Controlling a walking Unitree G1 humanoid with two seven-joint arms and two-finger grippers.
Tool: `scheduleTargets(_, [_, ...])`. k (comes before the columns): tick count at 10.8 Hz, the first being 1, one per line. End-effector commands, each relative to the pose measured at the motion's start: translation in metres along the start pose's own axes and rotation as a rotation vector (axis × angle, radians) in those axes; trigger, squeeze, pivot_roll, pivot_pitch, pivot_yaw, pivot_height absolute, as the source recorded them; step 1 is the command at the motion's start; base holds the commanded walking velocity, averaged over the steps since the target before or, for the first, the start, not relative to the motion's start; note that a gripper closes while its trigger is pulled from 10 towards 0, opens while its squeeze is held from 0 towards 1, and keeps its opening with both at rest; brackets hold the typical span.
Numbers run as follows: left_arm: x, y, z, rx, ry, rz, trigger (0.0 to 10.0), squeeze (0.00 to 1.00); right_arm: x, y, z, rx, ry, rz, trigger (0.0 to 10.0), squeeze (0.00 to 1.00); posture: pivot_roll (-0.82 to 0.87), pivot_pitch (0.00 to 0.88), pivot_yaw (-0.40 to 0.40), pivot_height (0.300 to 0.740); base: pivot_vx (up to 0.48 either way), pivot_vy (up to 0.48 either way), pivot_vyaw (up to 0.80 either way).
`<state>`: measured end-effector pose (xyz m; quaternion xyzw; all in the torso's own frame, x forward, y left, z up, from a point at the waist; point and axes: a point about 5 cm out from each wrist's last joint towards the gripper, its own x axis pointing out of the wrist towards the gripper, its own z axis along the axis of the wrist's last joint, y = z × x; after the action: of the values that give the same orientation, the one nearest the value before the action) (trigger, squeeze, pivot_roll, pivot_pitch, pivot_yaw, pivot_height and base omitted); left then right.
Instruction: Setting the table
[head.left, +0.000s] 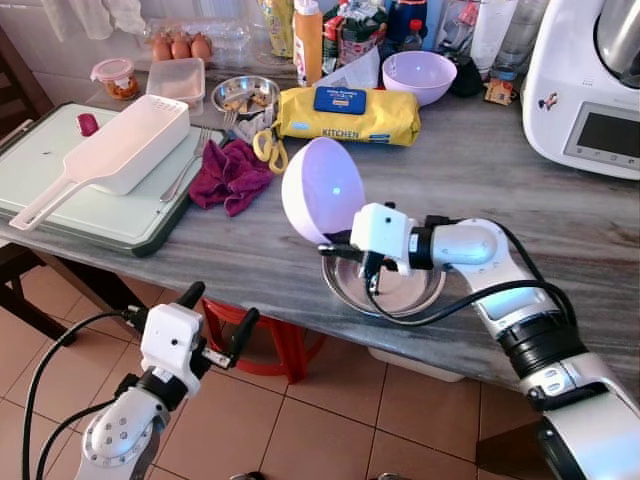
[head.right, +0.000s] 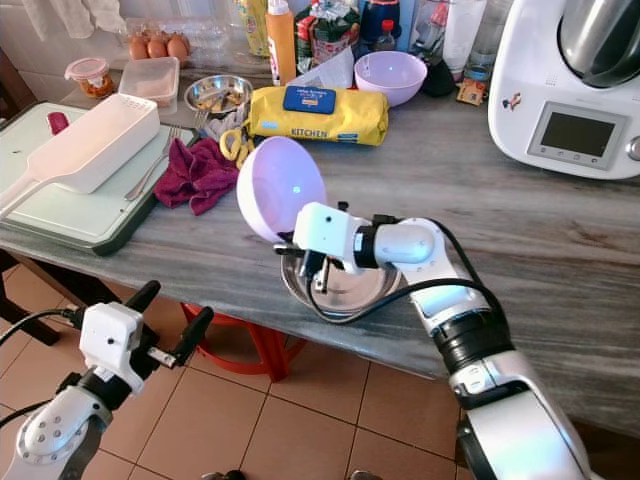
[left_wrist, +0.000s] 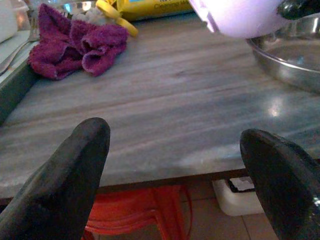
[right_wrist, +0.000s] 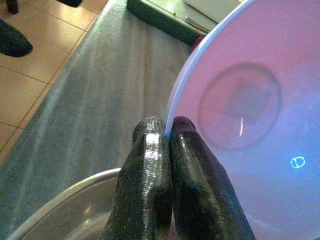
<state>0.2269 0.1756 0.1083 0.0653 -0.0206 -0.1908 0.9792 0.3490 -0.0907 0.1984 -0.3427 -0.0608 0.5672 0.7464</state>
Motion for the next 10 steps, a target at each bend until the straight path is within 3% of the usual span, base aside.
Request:
scheduleTargets(1, [0.000, -0.001, 0.000, 0.000, 0.007, -0.007, 10.0, 0.00, 0.003, -0.003, 0.007, -0.035, -0.015, 0.029, 10.0, 0.00, -0.10, 0.184, 0.029, 0.740, 0.000, 0.000, 0.00])
scheduleTargets(4, [0.002, -0.002, 0.001, -0.002, 0.006, -0.015, 10.0, 0.00, 0.009, -0.011, 0.014, -0.042, -0.044, 0.047, 10.0, 0.00, -0.11, 0.184, 0.038, 0.740, 0.000, 0.000, 0.00])
scheduleTargets(5, [0.003, -0.002, 0.001, -0.002, 0.005, -0.017, 10.0, 0.00, 0.011, -0.017, 0.016, 0.005, -0.064, 0.027, 10.0, 0.00, -0.10, 0.183, 0.040, 0.740, 0.000, 0.000, 0.00])
scheduleTargets(9, [0.005, -0.004, 0.002, -0.003, 0.005, -0.023, 10.0, 0.00, 0.019, -0.010, 0.007, 0.061, -0.026, 0.111, 10.0, 0.00, -0.10, 0.181, 0.042, 0.740, 0.000, 0.000, 0.00])
scheduleTargets(10, [0.005, -0.004, 0.001, -0.003, 0.007, -0.023, 10.0, 0.00, 0.019, -0.008, 0.005, 0.066, -0.017, 0.126, 10.0, 0.16, -0.10, 0.183, 0.041, 0.740, 0.000, 0.000, 0.00])
